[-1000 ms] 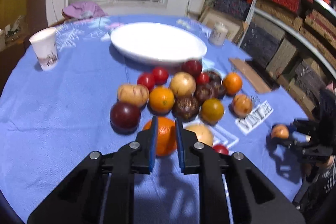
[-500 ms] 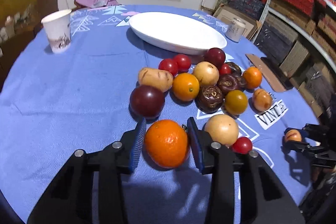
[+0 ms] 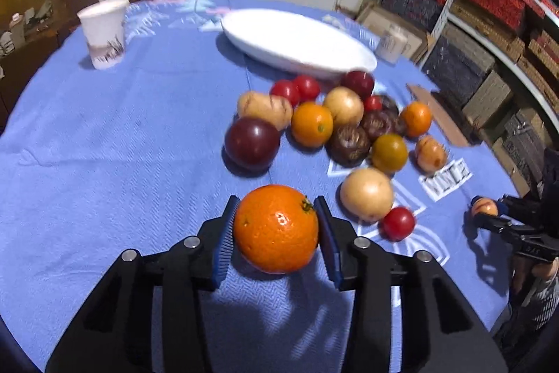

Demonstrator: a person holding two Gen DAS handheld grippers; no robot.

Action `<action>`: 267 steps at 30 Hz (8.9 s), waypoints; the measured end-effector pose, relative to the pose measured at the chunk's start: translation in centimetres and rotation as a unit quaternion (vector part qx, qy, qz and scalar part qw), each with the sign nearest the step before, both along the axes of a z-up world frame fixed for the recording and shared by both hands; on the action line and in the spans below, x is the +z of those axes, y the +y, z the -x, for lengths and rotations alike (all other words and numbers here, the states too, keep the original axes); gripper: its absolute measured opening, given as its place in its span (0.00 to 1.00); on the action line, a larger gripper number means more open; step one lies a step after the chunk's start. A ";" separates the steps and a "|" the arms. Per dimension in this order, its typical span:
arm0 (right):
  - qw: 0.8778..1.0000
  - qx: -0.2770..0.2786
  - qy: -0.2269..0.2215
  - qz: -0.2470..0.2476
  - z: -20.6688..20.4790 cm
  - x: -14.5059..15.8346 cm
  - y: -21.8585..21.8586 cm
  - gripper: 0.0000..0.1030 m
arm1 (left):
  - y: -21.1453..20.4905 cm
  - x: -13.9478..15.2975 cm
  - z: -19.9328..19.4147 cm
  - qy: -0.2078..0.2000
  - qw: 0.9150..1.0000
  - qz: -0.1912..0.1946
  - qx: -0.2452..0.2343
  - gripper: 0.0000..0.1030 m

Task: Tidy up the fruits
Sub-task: 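Carry both fruits over the white plate and open both tools to release them, then grasp a dark red plum with the left tool while the right tool grasps another persimmon, then carry the plum and persimmon over the white plate and open both tools, then move both open tools back toward the fruit pile, then grasp the pale striped melon with the left tool while the right tool grasps a large orange, then carry the melon and orange over the white plate and open both tools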

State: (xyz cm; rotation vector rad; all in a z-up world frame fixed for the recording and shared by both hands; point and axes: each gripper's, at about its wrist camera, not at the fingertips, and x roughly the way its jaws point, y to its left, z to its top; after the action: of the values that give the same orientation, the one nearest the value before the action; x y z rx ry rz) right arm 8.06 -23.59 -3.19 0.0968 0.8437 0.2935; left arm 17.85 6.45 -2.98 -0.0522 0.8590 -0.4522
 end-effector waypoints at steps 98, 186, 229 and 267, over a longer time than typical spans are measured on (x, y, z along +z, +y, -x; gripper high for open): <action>1.000 -0.004 0.004 -0.019 -9.5 -1.5 3.0 0.44 | -2.8 -0.5 -4.5 -0.025 0.996 -0.075 0.039 0.37; 0.989 -0.103 -0.061 -0.085 -11.0 1.2 -0.7 0.84 | -1.7 0.5 -4.8 -0.047 0.991 -0.075 0.101 0.84; 0.997 -0.074 -0.007 -0.028 -13.4 -1.5 1.0 0.62 | -2.3 -0.8 -6.7 -0.013 0.995 -0.078 0.068 0.76; 0.993 -0.082 -0.046 -0.073 -12.3 0.3 -0.3 0.44 | -1.1 2.2 -6.3 -0.053 0.996 -0.008 0.077 0.44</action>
State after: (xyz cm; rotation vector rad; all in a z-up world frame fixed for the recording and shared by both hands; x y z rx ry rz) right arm 20.40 -23.93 -2.86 0.2850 0.7184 0.2033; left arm 24.15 5.32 -0.80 -0.0781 0.7490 -0.2997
